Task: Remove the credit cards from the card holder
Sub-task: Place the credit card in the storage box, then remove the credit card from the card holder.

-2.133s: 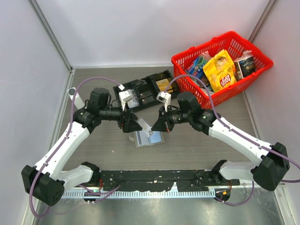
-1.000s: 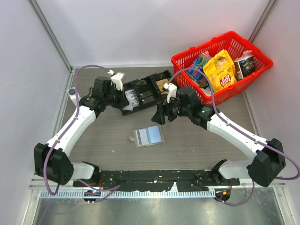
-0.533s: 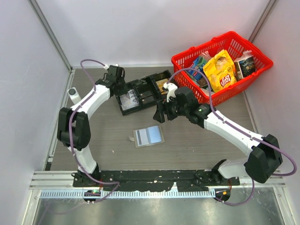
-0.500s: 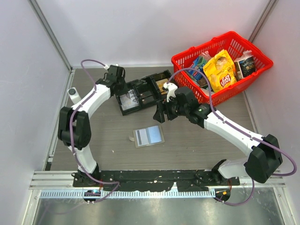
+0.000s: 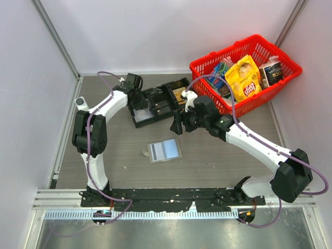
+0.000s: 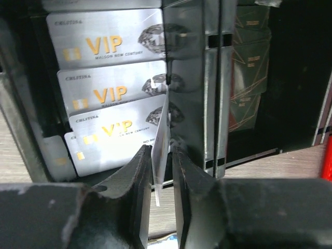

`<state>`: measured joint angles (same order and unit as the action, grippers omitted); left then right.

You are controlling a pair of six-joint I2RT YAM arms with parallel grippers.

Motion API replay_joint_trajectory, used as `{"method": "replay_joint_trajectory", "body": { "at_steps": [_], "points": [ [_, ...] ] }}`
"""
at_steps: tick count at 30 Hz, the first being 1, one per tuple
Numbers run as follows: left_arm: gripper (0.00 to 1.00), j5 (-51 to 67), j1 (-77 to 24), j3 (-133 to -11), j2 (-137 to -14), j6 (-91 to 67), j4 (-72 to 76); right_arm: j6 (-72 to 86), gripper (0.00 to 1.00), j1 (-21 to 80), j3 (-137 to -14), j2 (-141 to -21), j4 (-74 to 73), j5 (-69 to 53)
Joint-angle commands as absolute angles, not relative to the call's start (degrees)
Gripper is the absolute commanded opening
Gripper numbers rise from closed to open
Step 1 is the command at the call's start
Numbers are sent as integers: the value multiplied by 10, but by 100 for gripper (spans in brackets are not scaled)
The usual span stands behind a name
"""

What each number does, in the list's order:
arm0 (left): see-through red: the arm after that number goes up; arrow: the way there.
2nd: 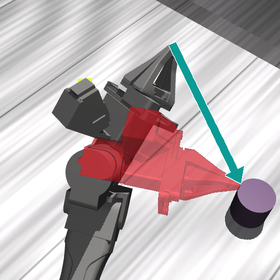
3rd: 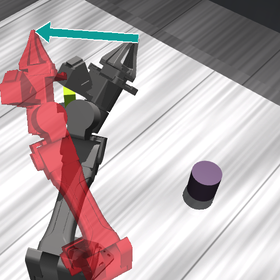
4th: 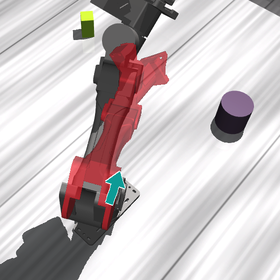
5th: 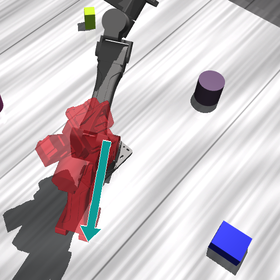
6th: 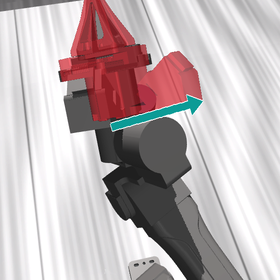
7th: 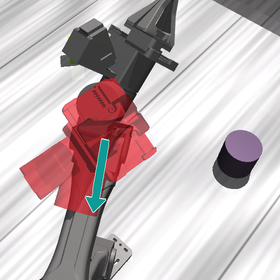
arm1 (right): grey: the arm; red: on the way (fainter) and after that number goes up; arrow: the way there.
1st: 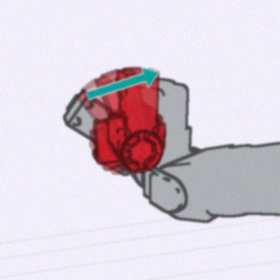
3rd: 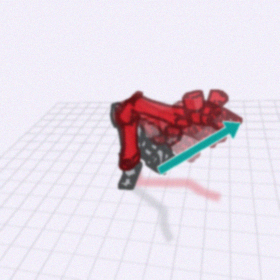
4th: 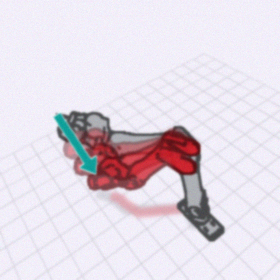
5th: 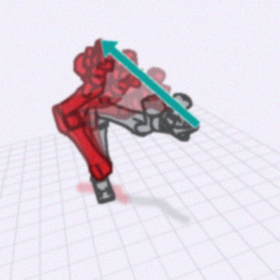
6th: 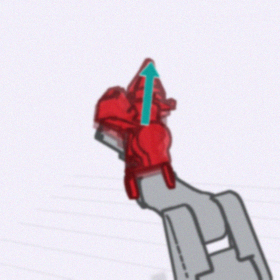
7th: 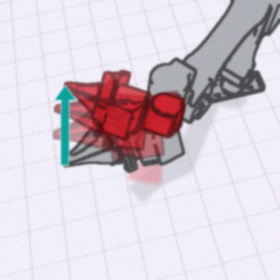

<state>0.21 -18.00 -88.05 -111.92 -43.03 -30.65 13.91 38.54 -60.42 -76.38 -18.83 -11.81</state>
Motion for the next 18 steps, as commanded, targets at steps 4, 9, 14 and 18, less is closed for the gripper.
{"method": "replay_joint_trajectory", "body": {
  "at_steps": [4,9,14,18],
  "points": [
    [37,-73,-179,-903,-1067,-396,-355,149,76,387,-603,-734,-179,-96],
    [46,-95,-188,-896,-1008,-379,-379,145,76,387,-604,-731,-205,-76],
    [47,-99,-206,-841,-927,-374,-397,144,76,385,-590,-724,-205,-82],
    [47,-95,-227,-754,-849,-385,-411,148,76,389,-585,-732,-205,-85]
  ]
}}
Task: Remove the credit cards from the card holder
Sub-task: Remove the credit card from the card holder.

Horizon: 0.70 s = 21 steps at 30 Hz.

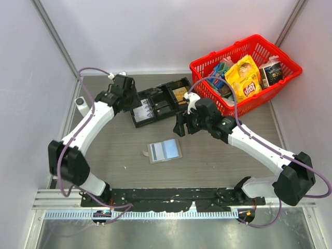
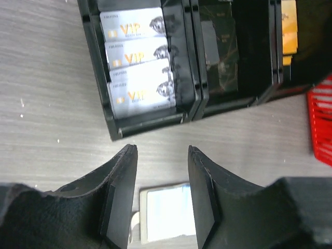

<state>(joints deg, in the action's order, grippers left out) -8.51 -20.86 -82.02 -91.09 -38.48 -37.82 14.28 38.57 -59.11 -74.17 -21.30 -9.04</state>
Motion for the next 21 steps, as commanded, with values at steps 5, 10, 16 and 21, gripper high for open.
{"method": "replay_joint_trajectory", "body": {
  "at_steps": [5,10,16,21],
  "points": [
    [48,-54,-271,-634,-783,-417,-423,155,76,434,-577,-746,-193,-58],
    [48,-12,-300,-529,-749,-453,-380,164,75,516,-582,-793,-189,43],
    [48,32,-300,-468,-739,-454,-316,223,75,584,-609,-869,-181,121],
    [44,65,-301,-426,-746,-455,-271,279,73,633,-667,-949,-200,167]
  ]
}}
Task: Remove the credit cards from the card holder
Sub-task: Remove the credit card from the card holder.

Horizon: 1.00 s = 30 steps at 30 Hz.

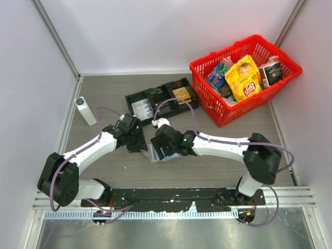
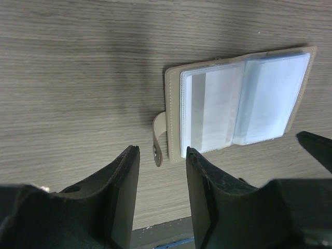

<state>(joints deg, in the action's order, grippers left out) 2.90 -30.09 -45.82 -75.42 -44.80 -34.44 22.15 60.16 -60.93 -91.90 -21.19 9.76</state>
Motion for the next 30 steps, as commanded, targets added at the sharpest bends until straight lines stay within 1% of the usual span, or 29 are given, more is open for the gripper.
{"method": "replay_joint_trajectory", "body": {
  "at_steps": [1,4,6,8,11,14,19,24,27,28,30],
  "points": [
    [43,64,-300,-407,-742,-461,-252,287,73,639,-670,-957,-201,184],
    [40,69,-299,-376,-736,-463,-214,312,73,651,-697,-992,-221,194],
    [35,79,-300,-360,-738,-460,-190,324,72,656,-704,-1010,-222,207],
    [27,83,-300,-345,-742,-456,-169,336,72,658,-710,-1026,-221,204],
    [21,90,-300,-330,-748,-454,-142,345,71,663,-722,-1055,-223,209],
    [15,105,-300,-319,-751,-454,-127,353,67,663,-735,-1070,-231,214],
    [15,114,-300,-309,-738,-457,-127,353,67,659,-742,-1069,-237,219],
    [16,102,-301,-308,-711,-472,-155,352,65,643,-735,-1075,-243,183],
    [21,106,-299,-310,-679,-490,-176,354,64,642,-723,-1064,-244,178],
    [26,102,-300,-310,-664,-497,-184,358,64,641,-712,-1055,-243,178],
    [29,91,-299,-323,-634,-504,-216,360,65,633,-697,-1035,-230,171]
  ]
}}
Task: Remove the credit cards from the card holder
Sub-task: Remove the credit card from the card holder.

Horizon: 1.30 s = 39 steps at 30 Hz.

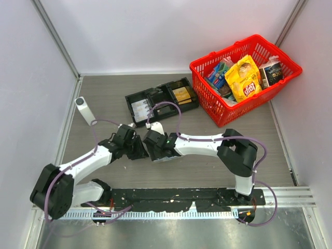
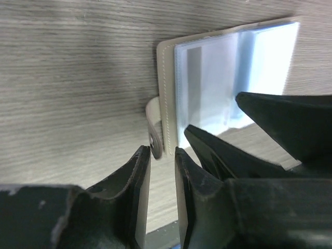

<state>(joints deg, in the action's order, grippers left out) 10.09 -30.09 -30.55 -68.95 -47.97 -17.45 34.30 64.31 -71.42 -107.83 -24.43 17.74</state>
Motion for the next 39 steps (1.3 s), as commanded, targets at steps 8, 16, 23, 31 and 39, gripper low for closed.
{"method": "replay_joint_trajectory", "body": {
  "at_steps": [8,16,23,31,39],
  "points": [
    [29,90,-301,-424,-605,-484,-269,370,63,557,-598,-933,-108,46],
    [22,144,-300,-468,-702,-496,-214,385,32,490,-538,-913,-4,-68],
    [16,171,-307,-455,-800,-495,-166,380,27,476,-534,-969,18,-97],
    [14,171,-313,-431,-881,-484,-134,392,29,468,-503,-1000,45,-103],
    [9,164,-313,-401,-926,-475,-132,403,31,462,-483,-1012,83,-152]
  ]
}}
